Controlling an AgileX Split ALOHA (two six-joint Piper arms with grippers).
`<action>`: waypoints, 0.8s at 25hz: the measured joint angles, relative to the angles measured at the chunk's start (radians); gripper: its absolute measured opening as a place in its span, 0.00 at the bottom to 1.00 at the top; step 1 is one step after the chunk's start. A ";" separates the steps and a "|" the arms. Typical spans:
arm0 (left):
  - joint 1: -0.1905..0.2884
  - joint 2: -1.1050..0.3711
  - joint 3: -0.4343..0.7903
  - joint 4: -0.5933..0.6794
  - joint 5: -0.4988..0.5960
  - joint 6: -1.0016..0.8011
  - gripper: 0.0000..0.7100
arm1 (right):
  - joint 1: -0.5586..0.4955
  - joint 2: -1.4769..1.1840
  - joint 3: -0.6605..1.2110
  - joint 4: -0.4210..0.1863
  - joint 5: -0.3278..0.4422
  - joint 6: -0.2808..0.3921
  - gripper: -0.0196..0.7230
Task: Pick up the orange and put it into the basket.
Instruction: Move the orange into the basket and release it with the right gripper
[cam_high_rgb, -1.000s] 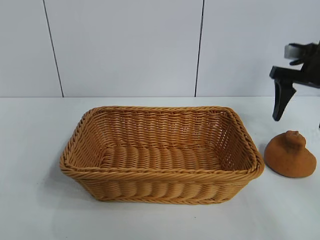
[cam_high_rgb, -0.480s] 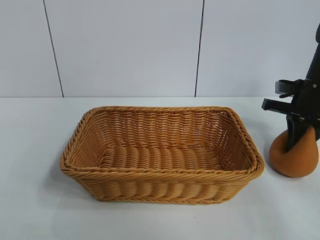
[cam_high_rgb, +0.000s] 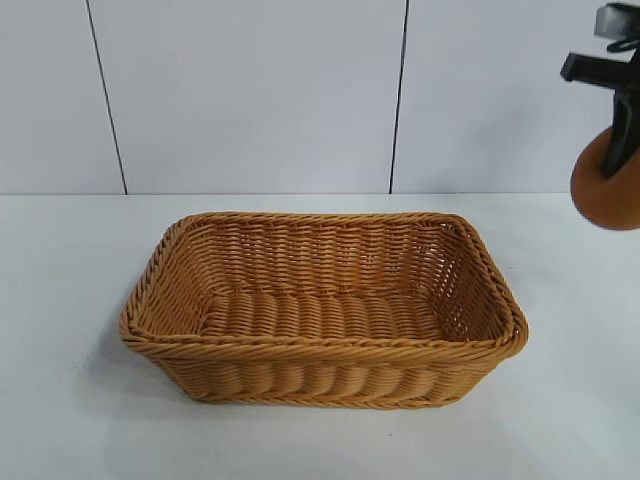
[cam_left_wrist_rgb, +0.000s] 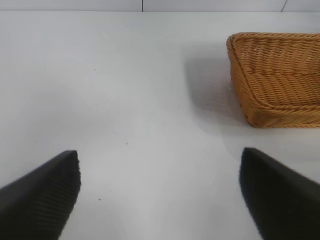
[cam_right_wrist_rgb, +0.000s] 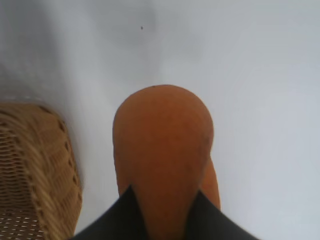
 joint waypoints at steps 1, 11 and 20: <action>0.000 0.000 0.000 0.000 0.000 0.000 0.87 | 0.000 -0.023 0.000 0.001 0.000 0.000 0.09; 0.000 0.000 0.000 0.000 -0.001 0.000 0.87 | 0.077 -0.096 0.000 0.176 -0.007 -0.010 0.09; 0.000 0.000 0.000 0.000 -0.001 0.000 0.87 | 0.436 -0.096 0.000 0.188 -0.179 0.017 0.09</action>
